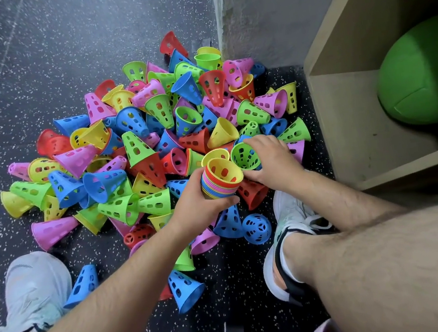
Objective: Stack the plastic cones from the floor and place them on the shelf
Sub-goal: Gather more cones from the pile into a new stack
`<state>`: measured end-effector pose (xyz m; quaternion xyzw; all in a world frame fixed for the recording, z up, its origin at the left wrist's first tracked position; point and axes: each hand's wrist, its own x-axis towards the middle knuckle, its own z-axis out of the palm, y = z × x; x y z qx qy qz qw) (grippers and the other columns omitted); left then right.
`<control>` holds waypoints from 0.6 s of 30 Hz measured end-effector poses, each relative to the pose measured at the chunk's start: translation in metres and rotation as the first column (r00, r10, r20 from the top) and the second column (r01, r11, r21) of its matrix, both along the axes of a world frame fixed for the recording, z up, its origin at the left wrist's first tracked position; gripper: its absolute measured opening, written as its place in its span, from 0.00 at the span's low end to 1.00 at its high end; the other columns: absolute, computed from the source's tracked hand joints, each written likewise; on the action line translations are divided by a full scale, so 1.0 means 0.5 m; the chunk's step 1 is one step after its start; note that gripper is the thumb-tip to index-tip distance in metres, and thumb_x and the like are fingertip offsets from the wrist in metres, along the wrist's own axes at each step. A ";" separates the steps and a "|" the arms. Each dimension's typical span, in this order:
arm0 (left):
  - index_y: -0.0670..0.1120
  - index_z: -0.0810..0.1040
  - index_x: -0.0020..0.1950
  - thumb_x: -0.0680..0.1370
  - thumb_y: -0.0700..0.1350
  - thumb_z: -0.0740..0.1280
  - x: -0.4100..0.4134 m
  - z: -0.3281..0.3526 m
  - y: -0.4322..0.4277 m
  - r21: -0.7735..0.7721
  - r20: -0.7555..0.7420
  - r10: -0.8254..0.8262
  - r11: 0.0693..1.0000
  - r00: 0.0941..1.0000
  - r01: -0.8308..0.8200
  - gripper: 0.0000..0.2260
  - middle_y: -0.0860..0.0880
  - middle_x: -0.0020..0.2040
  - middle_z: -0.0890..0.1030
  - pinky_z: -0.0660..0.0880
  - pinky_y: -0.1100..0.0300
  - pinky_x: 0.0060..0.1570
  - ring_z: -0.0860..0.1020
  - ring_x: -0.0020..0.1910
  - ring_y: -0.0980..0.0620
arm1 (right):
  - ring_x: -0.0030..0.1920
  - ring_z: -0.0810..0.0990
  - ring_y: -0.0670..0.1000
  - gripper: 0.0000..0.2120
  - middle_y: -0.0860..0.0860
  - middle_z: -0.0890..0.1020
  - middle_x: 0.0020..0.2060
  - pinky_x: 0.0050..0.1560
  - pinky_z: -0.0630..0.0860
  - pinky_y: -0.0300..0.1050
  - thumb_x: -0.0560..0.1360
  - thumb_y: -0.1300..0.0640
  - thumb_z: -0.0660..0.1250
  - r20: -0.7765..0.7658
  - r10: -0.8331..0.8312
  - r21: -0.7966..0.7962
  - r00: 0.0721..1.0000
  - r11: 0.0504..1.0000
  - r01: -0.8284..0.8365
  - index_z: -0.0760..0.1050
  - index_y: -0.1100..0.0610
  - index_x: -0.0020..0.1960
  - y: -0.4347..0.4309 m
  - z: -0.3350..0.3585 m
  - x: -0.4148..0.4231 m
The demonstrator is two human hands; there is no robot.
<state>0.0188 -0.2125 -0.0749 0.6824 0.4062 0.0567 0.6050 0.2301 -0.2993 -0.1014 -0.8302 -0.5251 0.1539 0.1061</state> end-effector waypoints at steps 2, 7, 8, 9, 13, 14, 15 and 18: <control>0.54 0.72 0.68 0.68 0.46 0.84 -0.002 -0.002 0.004 -0.012 0.009 0.014 1.000 1.000 -0.014 0.33 0.55 0.57 0.82 0.77 0.64 0.52 0.82 0.52 0.60 | 0.69 0.69 0.52 0.35 0.50 0.72 0.68 0.71 0.65 0.51 0.73 0.39 0.72 -0.140 -0.049 0.091 0.989 0.994 0.062 0.67 0.54 0.74 -0.003 0.014 0.004; 0.53 0.72 0.68 0.69 0.44 0.83 -0.009 -0.005 0.010 -0.026 0.021 0.039 0.999 0.999 -0.038 0.32 0.54 0.57 0.82 0.79 0.62 0.53 0.83 0.52 0.59 | 0.65 0.72 0.47 0.36 0.49 0.73 0.67 0.67 0.69 0.44 0.73 0.34 0.69 -0.396 -0.160 0.217 0.904 0.941 0.261 0.71 0.57 0.72 -0.005 0.064 0.006; 0.53 0.72 0.68 0.69 0.44 0.83 -0.012 -0.006 0.012 -0.024 0.020 0.039 0.999 0.999 -0.038 0.32 0.54 0.56 0.82 0.78 0.63 0.52 0.83 0.51 0.59 | 0.64 0.73 0.47 0.37 0.49 0.73 0.66 0.67 0.71 0.45 0.72 0.33 0.67 -0.413 -0.161 0.244 0.897 0.929 0.279 0.72 0.57 0.72 -0.004 0.076 0.005; 0.53 0.72 0.69 0.70 0.43 0.82 -0.014 -0.007 0.012 -0.022 0.021 0.040 0.999 0.999 -0.039 0.32 0.53 0.56 0.82 0.78 0.64 0.51 0.83 0.51 0.59 | 0.62 0.74 0.47 0.37 0.48 0.74 0.65 0.66 0.72 0.45 0.72 0.32 0.66 -0.432 -0.153 0.267 0.889 0.920 0.288 0.72 0.56 0.72 -0.002 0.087 0.003; 0.52 0.71 0.69 0.69 0.43 0.82 -0.019 -0.013 0.016 -0.013 0.021 0.054 0.998 0.998 -0.053 0.32 0.52 0.56 0.82 0.80 0.59 0.52 0.83 0.51 0.56 | 0.61 0.74 0.43 0.33 0.44 0.74 0.64 0.63 0.72 0.40 0.75 0.31 0.62 -0.493 -0.054 0.298 0.868 0.927 0.226 0.73 0.52 0.71 0.015 0.128 -0.017; 0.52 0.71 0.68 0.69 0.43 0.82 -0.019 -0.013 0.016 -0.014 0.024 0.060 0.998 0.998 -0.059 0.32 0.52 0.55 0.82 0.80 0.59 0.52 0.83 0.51 0.56 | 0.62 0.74 0.42 0.32 0.43 0.74 0.64 0.63 0.72 0.40 0.75 0.32 0.62 -0.505 -0.016 0.288 0.863 0.939 0.186 0.73 0.51 0.71 0.019 0.134 -0.025; 0.51 0.71 0.68 0.69 0.43 0.82 -0.018 -0.012 0.016 -0.018 0.029 0.068 0.998 0.997 -0.067 0.32 0.52 0.55 0.82 0.81 0.59 0.52 0.83 0.50 0.56 | 0.64 0.73 0.40 0.31 0.42 0.75 0.65 0.63 0.71 0.39 0.75 0.33 0.62 -0.514 0.024 0.271 0.857 0.953 0.135 0.72 0.49 0.72 0.022 0.138 -0.033; 0.50 0.70 0.67 0.68 0.44 0.83 -0.017 -0.006 0.019 -0.042 0.062 0.094 0.995 0.994 -0.092 0.33 0.50 0.55 0.81 0.81 0.58 0.50 0.84 0.51 0.53 | 0.67 0.69 0.38 0.28 0.40 0.73 0.66 0.69 0.66 0.40 0.77 0.39 0.67 -0.534 0.118 0.156 0.837 0.987 -0.040 0.68 0.45 0.75 0.022 0.132 -0.058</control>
